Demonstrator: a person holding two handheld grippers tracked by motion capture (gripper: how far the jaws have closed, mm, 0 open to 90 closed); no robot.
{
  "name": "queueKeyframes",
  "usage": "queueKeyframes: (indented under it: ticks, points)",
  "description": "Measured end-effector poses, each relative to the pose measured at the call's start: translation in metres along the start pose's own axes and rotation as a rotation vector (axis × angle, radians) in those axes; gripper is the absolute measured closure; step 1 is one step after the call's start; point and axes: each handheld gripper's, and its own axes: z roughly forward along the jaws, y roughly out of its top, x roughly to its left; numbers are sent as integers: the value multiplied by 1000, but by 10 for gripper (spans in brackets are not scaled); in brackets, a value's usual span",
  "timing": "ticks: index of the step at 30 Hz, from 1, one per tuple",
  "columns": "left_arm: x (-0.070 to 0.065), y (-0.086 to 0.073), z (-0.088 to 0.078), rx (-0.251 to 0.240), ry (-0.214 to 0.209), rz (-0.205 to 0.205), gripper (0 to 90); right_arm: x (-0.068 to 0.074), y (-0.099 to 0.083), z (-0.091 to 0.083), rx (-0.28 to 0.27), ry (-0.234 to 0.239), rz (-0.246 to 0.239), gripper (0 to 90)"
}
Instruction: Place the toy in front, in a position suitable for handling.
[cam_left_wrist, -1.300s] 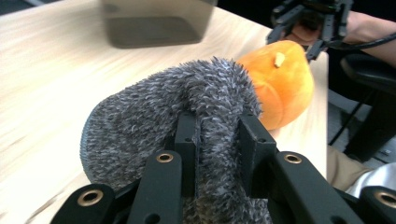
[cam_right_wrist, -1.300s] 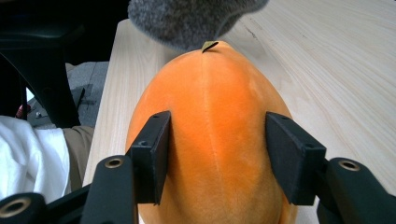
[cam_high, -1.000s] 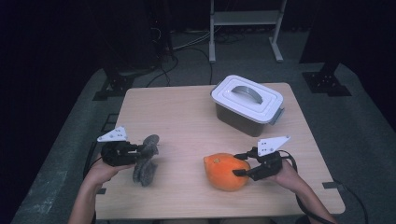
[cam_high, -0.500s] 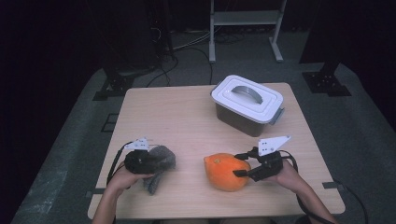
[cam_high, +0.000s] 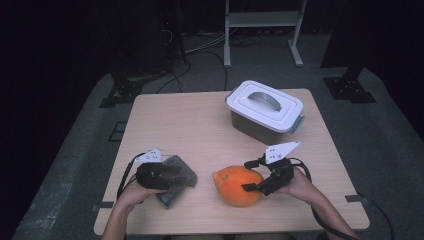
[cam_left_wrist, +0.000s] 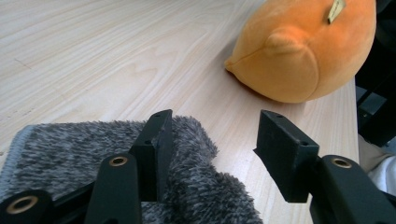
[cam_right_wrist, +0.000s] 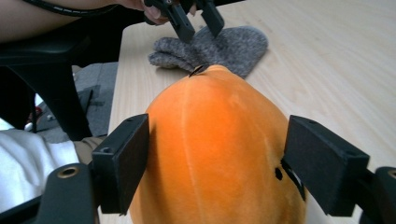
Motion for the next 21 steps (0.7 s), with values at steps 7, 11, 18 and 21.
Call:
queueKeyframes:
  ticks: [7,11,18,21]
  points:
    - [-3,0,-1,-14,-9,8,427,2,2,6,54,32,-45,494]
    - [-3,3,-1,-27,-14,11,423,-5,4,2,11,35,-54,582]
    - [-4,4,-2,-43,-27,10,413,-25,15,-1,-39,4,-94,586]
    - [-5,2,-2,-39,-32,8,409,-28,13,1,-8,-5,-116,557]
